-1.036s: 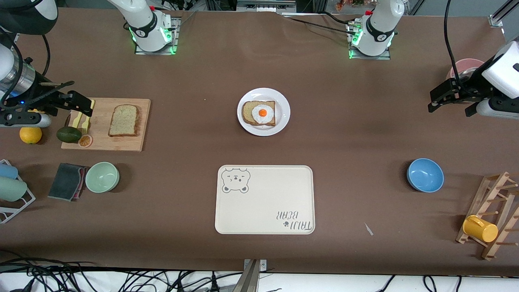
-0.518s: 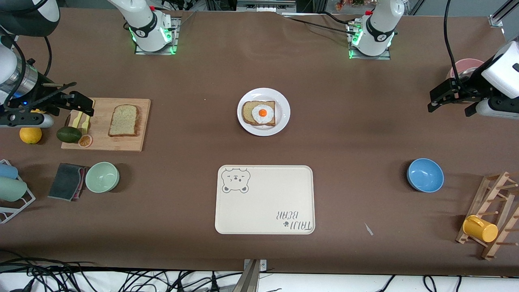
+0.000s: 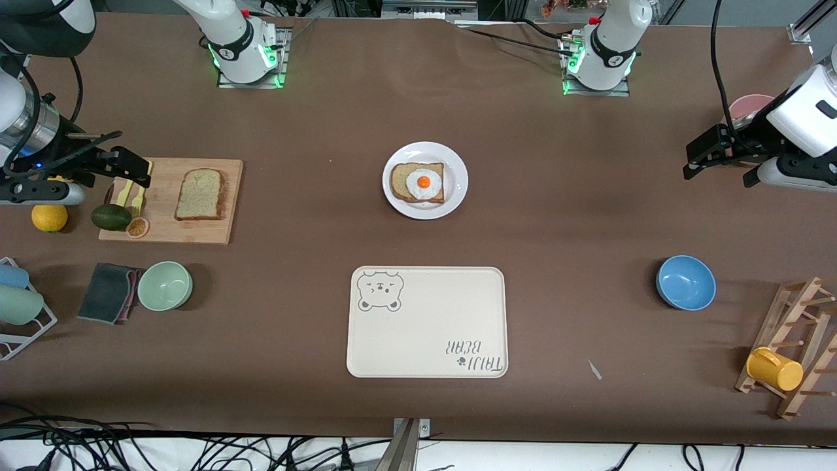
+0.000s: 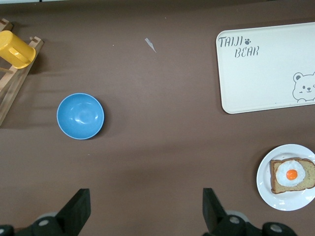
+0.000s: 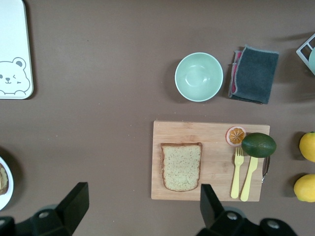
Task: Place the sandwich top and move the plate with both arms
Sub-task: 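Move the right gripper down to the bread slice on the cutting board, then lower the right gripper and grasp the bread slice edge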
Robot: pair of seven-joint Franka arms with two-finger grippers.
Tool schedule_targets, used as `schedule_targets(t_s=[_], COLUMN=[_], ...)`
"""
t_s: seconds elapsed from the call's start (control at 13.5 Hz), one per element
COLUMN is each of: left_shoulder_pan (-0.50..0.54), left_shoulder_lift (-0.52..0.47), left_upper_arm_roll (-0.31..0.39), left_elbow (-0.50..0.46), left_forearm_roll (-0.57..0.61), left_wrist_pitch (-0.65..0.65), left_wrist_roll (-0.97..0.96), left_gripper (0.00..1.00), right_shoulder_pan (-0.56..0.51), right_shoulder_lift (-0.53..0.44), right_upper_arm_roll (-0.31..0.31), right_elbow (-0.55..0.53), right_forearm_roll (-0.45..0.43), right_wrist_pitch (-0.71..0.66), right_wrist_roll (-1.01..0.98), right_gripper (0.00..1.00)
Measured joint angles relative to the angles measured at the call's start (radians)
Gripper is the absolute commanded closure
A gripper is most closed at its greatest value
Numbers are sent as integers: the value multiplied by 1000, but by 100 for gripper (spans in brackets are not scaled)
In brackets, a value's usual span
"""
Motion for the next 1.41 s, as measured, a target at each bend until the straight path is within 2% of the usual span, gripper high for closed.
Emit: schedule_targets(t_s=[0.96, 1.11, 1.41], left_shoulder_pan=[0, 1, 24], left_shoulder_lift=[0, 0, 0], left_upper_arm_roll=[-22, -22, -3], left_elbow=[5, 5, 5], left_forearm_roll=[0, 0, 0], left_wrist_pitch=[-6, -19, -28], left_wrist_roll=[0, 0, -1], left_gripper=[0, 0, 0], right_shoulder_pan=[15, 15, 14], right_shoulder_lift=[13, 14, 21], right_upper_arm_roll=[1, 1, -4], right_elbow=[-31, -85, -298], right_forearm_roll=[0, -1, -11], right_wrist_pitch=[44, 86, 201], right_wrist_roll=[2, 2, 3], right_gripper=[1, 1, 1])
